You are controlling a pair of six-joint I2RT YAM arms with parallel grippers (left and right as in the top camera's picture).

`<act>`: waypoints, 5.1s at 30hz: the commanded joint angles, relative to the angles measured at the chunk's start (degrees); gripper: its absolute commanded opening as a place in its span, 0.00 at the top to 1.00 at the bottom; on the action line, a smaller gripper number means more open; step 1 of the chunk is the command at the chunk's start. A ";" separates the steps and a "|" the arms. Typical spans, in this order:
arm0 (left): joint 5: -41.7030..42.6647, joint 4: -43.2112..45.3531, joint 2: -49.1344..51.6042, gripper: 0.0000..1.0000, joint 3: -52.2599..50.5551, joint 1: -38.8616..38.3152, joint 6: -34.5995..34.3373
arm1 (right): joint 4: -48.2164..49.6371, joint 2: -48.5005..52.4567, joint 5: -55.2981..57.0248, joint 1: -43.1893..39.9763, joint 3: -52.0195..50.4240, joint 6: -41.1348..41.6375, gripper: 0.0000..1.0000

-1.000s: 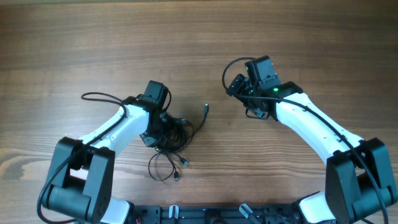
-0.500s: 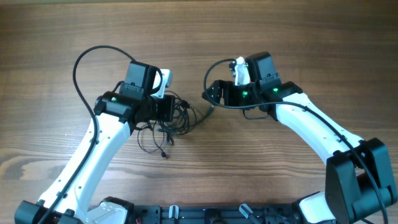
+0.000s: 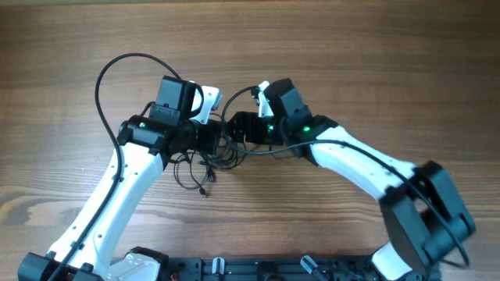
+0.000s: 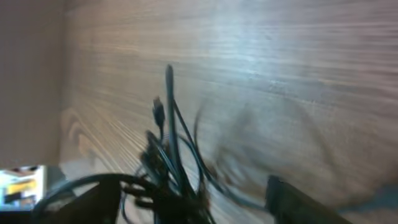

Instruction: Untangle cables

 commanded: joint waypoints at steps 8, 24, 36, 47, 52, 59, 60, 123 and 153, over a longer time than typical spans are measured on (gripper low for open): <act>-20.35 -2.36 -0.50 0.96 0.48 0.42 -20.33 | 3.37 4.48 -23.39 -3.10 -0.02 5.66 0.87; -21.84 14.82 12.46 0.96 -2.23 5.53 -47.06 | -11.58 4.48 -18.91 -8.24 -0.02 -5.22 0.60; 18.08 13.18 12.46 0.37 -2.23 5.97 -9.75 | -30.29 4.46 17.35 -15.37 2.49 -3.69 0.14; -0.24 16.28 21.81 0.69 -2.23 -4.74 12.07 | -33.44 4.37 4.59 -20.02 2.99 -2.43 0.14; -6.23 18.25 21.92 0.60 -2.23 -4.76 13.60 | -33.31 4.37 4.63 -19.98 2.99 -2.10 0.13; -2.34 18.18 22.01 0.48 -2.23 -4.81 15.41 | -31.71 4.37 4.66 -19.98 2.99 -1.36 0.10; -2.32 18.18 22.08 0.48 -2.23 -4.81 16.26 | -31.65 4.37 4.66 -19.98 2.99 -1.36 0.10; -14.32 17.25 9.51 0.96 -0.92 -4.85 -9.31 | 3.39 5.70 -3.21 -3.82 2.93 29.70 0.44; -17.64 17.18 10.62 0.96 -4.39 -4.48 -19.78 | -1.86 14.67 5.62 -4.07 2.89 34.34 0.96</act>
